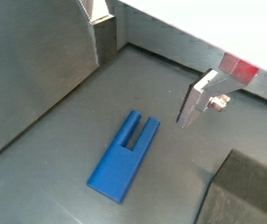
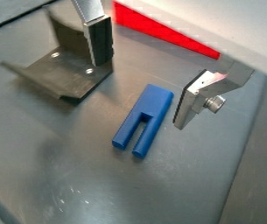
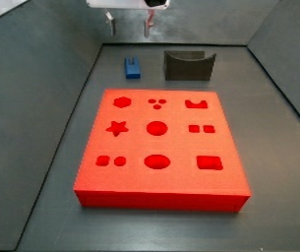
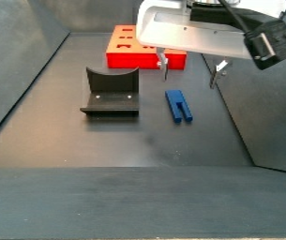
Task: Pick up the square-circle object. Move up. Rotate the square-circle object. Place the square-circle object on the fixture. Regrasp the square-circle object. Move to above the board. Insert the square-circle object.
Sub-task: Rotate the square-circle object.
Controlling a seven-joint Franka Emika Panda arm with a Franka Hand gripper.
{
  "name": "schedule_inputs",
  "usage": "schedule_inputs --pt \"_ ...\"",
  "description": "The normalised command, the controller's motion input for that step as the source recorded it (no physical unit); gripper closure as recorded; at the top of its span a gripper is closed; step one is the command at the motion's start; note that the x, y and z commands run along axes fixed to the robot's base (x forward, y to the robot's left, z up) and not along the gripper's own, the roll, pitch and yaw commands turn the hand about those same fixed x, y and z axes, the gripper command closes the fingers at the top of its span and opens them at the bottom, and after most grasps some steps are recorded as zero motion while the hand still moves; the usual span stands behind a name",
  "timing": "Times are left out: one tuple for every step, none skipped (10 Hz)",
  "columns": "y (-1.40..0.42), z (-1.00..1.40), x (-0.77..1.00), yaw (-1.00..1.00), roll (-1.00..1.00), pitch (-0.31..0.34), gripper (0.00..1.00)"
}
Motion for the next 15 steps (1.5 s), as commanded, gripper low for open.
schedule_inputs --pt "0.0 -0.04 0.03 0.71 -0.02 -0.031 0.0" --pt "0.0 -0.04 0.03 0.4 -0.02 -0.03 0.0" --pt "0.0 -0.04 0.03 0.3 -0.02 -0.03 0.0" --pt "0.0 -1.0 0.0 0.0 0.0 0.0 0.0" --pt "0.0 -1.0 0.01 -0.05 0.0 -0.017 0.0" --pt "0.0 -1.0 0.02 -0.05 -0.01 -0.036 0.0" --pt "0.0 -1.0 0.02 -0.04 -0.02 -0.039 0.0" --pt "0.0 -1.0 0.03 -0.02 -0.05 -0.049 0.0" --pt "0.01 -1.0 0.04 -0.01 -0.07 -0.056 0.0" --pt "0.01 -0.94 0.05 -0.01 -0.09 -0.061 0.0" --pt "0.01 -0.87 0.04 0.0 -0.1 -0.062 0.0" --pt "0.01 -0.73 0.04 0.0 -0.12 -0.071 0.0" --pt "0.01 -0.64 0.04 0.0 -0.13 -0.082 0.0" --pt "0.01 -0.53 0.04 0.01 -0.14 -0.088 0.0" --pt "0.01 -0.45 0.04 0.01 -0.15 -0.095 0.0"
